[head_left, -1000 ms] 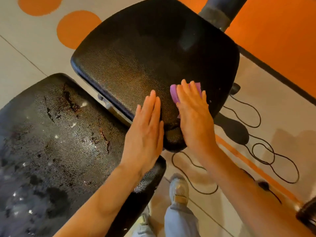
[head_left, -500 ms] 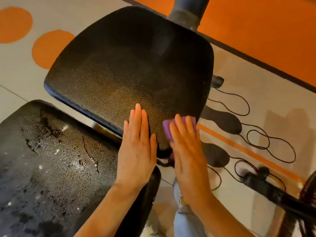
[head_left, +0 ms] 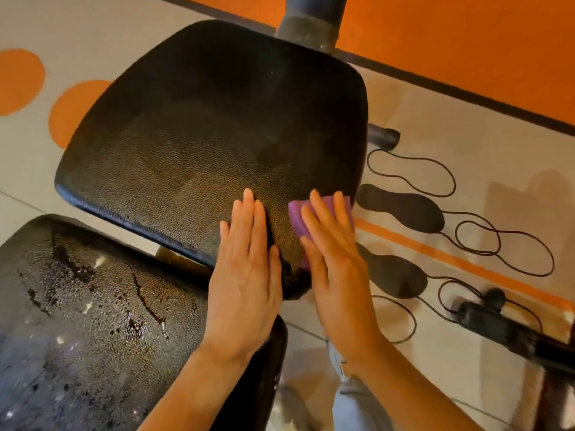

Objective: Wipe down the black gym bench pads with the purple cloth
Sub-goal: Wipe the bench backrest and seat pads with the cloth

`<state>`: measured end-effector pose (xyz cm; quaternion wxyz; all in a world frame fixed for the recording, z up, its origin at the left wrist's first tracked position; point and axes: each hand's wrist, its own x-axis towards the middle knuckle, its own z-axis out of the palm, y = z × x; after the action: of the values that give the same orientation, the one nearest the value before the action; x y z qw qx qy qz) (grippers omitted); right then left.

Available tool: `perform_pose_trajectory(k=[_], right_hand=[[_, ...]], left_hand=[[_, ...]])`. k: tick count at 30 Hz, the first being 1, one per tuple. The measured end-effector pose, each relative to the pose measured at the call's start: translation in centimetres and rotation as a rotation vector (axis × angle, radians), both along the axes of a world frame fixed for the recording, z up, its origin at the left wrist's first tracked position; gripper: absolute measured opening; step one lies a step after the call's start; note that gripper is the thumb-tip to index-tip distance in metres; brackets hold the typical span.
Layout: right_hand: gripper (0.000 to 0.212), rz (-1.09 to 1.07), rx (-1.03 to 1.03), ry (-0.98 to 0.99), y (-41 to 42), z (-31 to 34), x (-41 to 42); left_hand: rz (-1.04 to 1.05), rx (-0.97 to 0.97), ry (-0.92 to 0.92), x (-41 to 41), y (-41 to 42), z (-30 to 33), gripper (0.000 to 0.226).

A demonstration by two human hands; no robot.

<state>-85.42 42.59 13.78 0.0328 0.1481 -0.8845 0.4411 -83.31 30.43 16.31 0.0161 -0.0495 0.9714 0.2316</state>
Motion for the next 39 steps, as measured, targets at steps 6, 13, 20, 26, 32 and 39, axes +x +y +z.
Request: perform_pose_trajectory(k=[6,13,20,26,32,39], right_hand=[[0.038,-0.101,0.172,-0.108,1.7,0.7,-17.0],[0.048,0.134,0.33,0.157,-0.1,0.7,-5.4],[0.048,-0.001,0.405,-0.027,0.8,0.7,-20.1],[0.05,0.035,0.187,0.018,0.5,0.2,-8.1],[0.049,0.113,0.18,-0.049,2.3,0.6,-14.4],[0.045,-0.104,0.069,-0.1,1.7,-0.6,-16.1]], left_hand=[[-0.047,0.061,0.005,-2.7,0.9,-0.4,0.056],[-0.065,0.139,-0.026,-2.7,0.6,-0.8,0.057],[-0.034,0.085,-0.019,-2.9,0.9,-0.5,0.057],[-0.044,0.134,-0.039,-2.9,1.0,-0.2,0.058],[-0.044,0.074,-0.086,-3.0,1.0,0.0,0.058],[-0.044,0.088,-0.059,-2.9,1.2,0.4,0.057]])
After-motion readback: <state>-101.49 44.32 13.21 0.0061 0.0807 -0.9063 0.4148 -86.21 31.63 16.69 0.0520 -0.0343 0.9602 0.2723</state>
